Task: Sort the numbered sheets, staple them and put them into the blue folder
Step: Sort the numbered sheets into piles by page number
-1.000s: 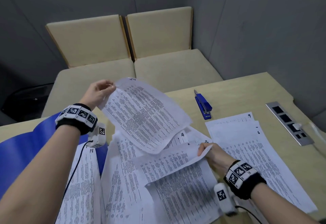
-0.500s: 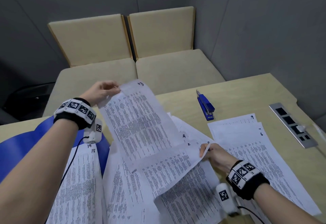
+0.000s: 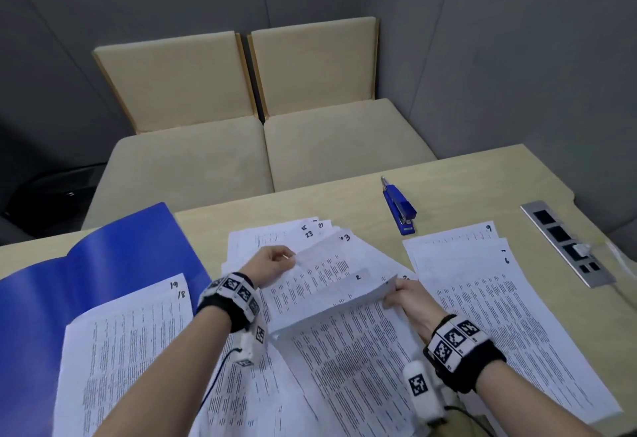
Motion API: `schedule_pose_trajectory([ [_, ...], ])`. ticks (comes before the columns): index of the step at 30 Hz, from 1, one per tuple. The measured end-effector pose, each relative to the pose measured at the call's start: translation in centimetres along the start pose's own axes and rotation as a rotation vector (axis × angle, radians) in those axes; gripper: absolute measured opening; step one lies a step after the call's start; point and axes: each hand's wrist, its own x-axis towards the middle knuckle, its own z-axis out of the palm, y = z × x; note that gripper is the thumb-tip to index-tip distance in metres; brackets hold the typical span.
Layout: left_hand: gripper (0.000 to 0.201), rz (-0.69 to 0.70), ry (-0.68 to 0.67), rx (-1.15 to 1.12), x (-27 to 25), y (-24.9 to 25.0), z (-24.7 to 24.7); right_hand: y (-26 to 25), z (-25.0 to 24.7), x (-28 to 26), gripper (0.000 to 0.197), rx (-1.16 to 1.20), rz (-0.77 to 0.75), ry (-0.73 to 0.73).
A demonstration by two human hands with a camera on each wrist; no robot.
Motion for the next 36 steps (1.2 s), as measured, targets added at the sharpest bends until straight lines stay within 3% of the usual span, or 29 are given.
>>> schedule_pose_trajectory([
  [9,0.007,-0.063,-0.015,-0.046,-0.8,-2.4,2.9,0.6,-0.7,-0.6,0.015,0.031,0.032,0.046],
  [11,0.007,-0.066,-0.012,-0.067,-0.9,-2.6,2.9,0.9,-1.2,-0.6,0.024,-0.024,0.046,0.071],
  [13,0.007,-0.063,-0.02,-0.107,-1.1,-2.5,3.0,1.3,-1.5,-0.6,0.02,-0.193,0.016,0.115],
  [17,0.01,-0.009,-0.183,-0.078,-2.1,-1.7,3.3,2.0,-1.6,-1.4,0.03,-0.433,-0.116,0.064],
  [19,0.008,0.06,-0.274,-0.026,-2.3,-1.2,3.5,2.6,-1.7,-1.3,0.033,-0.43,-0.184,0.082],
  [23,0.011,0.128,-0.403,0.106,-2.8,0.0,4.3,3.1,-1.6,-1.7,0.008,-0.366,-0.209,0.113],
  [25,0.025,0.096,-0.43,0.105,-3.1,0.9,4.8,3.3,-1.4,-2.1,0.019,-0.321,-0.197,0.089],
  [27,0.039,0.038,-0.29,0.133,-2.7,1.4,5.3,3.5,-1.3,-2.2,0.025,-0.301,-0.188,0.098],
  [30,0.025,0.023,0.142,0.375,-1.6,1.0,5.8,3.9,-1.4,-1.9,0.025,-0.28,-0.186,0.124],
  [33,0.047,-0.023,0.123,0.666,-1.2,0.3,6.0,4.0,-1.5,-1.8,0.022,-0.249,-0.178,0.126],
  [36,0.044,-0.029,0.117,0.838,-1.1,-0.1,5.8,4.0,-1.5,-1.9,0.023,-0.211,-0.182,0.123],
])
